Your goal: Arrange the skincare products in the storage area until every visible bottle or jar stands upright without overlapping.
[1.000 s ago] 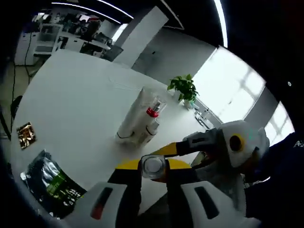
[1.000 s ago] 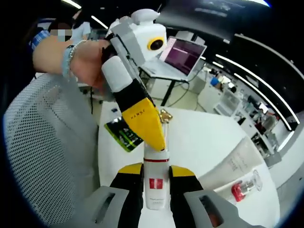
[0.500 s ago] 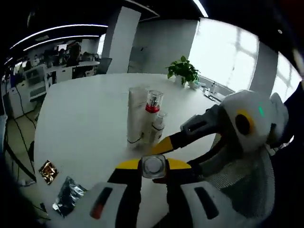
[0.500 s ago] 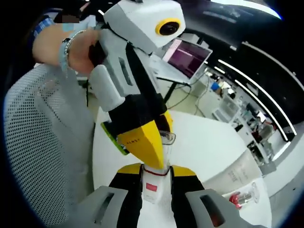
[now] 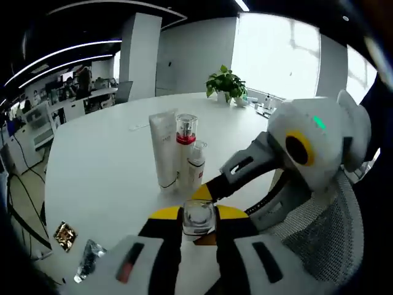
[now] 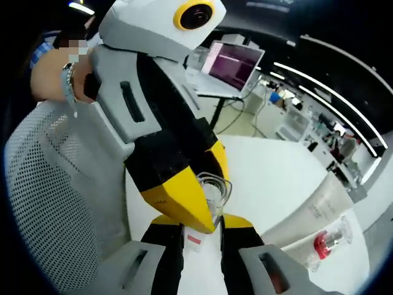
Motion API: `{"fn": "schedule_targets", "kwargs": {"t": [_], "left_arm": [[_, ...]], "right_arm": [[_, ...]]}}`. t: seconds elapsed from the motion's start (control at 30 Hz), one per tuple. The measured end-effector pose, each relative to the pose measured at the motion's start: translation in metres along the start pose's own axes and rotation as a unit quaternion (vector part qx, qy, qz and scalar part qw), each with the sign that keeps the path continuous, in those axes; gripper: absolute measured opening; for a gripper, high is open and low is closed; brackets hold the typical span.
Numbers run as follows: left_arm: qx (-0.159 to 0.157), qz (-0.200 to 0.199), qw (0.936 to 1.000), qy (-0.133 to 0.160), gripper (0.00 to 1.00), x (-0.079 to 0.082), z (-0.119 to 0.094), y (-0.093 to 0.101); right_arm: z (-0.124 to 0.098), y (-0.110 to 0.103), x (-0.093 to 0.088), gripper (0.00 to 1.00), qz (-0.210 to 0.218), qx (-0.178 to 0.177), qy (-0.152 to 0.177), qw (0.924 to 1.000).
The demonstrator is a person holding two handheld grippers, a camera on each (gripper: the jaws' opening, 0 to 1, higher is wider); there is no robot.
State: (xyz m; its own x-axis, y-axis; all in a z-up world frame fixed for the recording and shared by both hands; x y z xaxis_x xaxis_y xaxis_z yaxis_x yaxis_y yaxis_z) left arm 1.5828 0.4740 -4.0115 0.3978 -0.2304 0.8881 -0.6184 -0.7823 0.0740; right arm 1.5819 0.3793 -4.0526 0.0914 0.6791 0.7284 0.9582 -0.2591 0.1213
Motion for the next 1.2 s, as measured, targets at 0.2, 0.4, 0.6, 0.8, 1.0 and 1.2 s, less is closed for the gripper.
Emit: {"fn": "schedule_targets", "kwargs": {"t": [0.2, 0.4, 0.6, 0.8, 1.0, 1.2], "left_arm": [[0.018, -0.024, 0.9988, 0.040, 0.19, 0.008, -0.004, -0.008], [0.062, -0.039, 0.9961, 0.050, 0.24, 0.011, -0.008, -0.019], [0.066, -0.115, 0.9912, -0.003, 0.25, 0.000, -0.001, -0.030], [0.091, -0.135, 0.9867, -0.001, 0.26, -0.003, -0.004, -0.039], [0.108, -0.149, 0.9829, -0.005, 0.24, -0.006, -0.005, -0.046], [0.111, -0.126, 0.9857, -0.012, 0.22, -0.009, -0.003, -0.041]], "right_arm": [[-0.009, 0.009, -0.002, 0.16, 0.031, -0.015, -0.012, 0.9993], [-0.021, 0.021, -0.006, 0.16, 0.151, -0.039, -0.018, 0.9876], [-0.021, 0.024, -0.015, 0.17, 0.161, -0.035, 0.015, 0.9862], [-0.014, 0.023, -0.015, 0.17, 0.160, -0.034, 0.015, 0.9865], [-0.010, 0.023, -0.014, 0.17, 0.162, -0.036, 0.024, 0.9857], [-0.009, 0.023, -0.018, 0.17, 0.168, -0.038, 0.015, 0.9849]]}}
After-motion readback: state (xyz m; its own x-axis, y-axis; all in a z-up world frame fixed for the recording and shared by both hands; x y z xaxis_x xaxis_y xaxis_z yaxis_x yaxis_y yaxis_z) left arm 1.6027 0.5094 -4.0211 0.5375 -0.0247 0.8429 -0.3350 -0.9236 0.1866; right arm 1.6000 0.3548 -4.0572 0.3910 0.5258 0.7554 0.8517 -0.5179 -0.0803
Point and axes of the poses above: the point that each gripper's makers call its tool centre point, and the gripper's own axes: z roughly forward along the fingers, y roughly to its right, x roughly out of its top, the point moved 8 cm from there along -z, roughly backward along the fingers, and after that the axes turned 15 degrees about x, right-handed, at the moved point
